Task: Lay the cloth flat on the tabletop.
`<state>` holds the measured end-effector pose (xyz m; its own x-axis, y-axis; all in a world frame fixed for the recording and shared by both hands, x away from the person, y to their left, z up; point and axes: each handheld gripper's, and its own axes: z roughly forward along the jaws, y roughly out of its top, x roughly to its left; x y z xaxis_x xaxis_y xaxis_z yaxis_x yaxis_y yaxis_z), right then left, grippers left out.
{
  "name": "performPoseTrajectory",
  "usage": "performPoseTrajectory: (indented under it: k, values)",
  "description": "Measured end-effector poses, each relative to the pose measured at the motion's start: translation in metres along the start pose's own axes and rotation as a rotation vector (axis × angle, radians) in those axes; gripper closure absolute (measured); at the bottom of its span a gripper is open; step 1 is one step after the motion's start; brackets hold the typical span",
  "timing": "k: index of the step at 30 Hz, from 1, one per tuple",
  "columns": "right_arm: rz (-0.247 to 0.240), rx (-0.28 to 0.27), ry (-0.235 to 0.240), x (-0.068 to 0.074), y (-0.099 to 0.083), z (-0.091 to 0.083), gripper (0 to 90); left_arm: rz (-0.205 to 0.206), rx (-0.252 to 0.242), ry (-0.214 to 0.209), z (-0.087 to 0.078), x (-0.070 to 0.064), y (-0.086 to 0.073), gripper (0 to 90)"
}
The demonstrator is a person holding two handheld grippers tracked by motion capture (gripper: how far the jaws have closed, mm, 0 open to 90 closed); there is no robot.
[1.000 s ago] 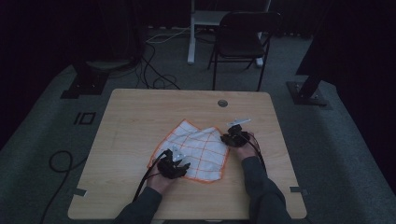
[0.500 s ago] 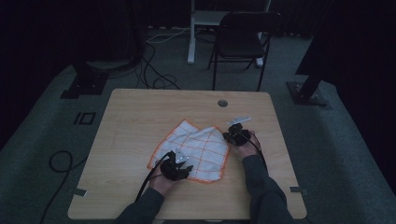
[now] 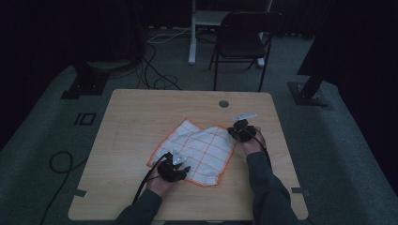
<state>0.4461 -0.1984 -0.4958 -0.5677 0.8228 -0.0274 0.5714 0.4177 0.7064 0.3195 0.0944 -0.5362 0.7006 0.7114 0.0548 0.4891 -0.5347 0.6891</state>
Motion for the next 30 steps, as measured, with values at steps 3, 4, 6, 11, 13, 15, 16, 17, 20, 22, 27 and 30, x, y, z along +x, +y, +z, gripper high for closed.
performPoseTrajectory:
  k: [3, 4, 6, 11, 13, 15, 16, 17, 20, 22, 27, 30]
  values:
    - [0.020, -0.013, -0.011, 0.000, -0.001, -0.001, 81.3, 0.006, -0.006, 0.007, -0.001, -0.001, 0.000, 55.9]
    - [0.025, -0.017, -0.005, 0.000, -0.001, -0.003, 80.6, 0.008, -0.005, 0.008, -0.002, 0.000, 0.000, 55.8]
    - [0.016, -0.023, 0.000, 0.003, -0.002, -0.006, 79.0, 0.001, -0.011, 0.011, -0.003, 0.002, 0.000, 55.5]
    - [-0.009, -0.021, 0.023, 0.015, -0.008, -0.011, 75.8, -0.015, -0.022, 0.025, -0.008, 0.010, -0.001, 54.9]
    - [-0.019, -0.019, 0.031, 0.020, -0.013, -0.012, 75.5, -0.024, -0.030, 0.032, -0.010, 0.012, -0.002, 54.7]
    - [-0.022, -0.016, 0.041, 0.025, -0.018, -0.012, 74.8, -0.027, -0.031, 0.045, -0.012, 0.016, -0.002, 54.7]
    - [-0.024, -0.014, 0.047, 0.028, -0.021, -0.013, 74.5, -0.037, -0.038, 0.051, -0.013, 0.018, -0.003, 54.7]
    - [-0.028, -0.012, 0.049, 0.031, -0.024, -0.014, 73.9, -0.040, -0.038, 0.063, -0.015, 0.020, -0.003, 55.0]
    - [-0.043, -0.006, 0.062, 0.040, -0.032, -0.016, 72.6, -0.061, -0.054, 0.082, -0.021, 0.029, -0.003, 55.1]
    - [-0.049, -0.007, 0.073, 0.046, -0.037, -0.018, 72.0, -0.071, -0.057, 0.099, -0.023, 0.035, -0.003, 55.2]
    - [-0.063, 0.006, 0.097, 0.064, -0.049, -0.021, 68.9, -0.094, -0.059, 0.133, -0.025, 0.051, 0.000, 55.8]
    - [-0.068, 0.022, 0.111, 0.074, -0.057, -0.021, 67.7, -0.104, -0.058, 0.150, -0.023, 0.059, 0.002, 55.9]
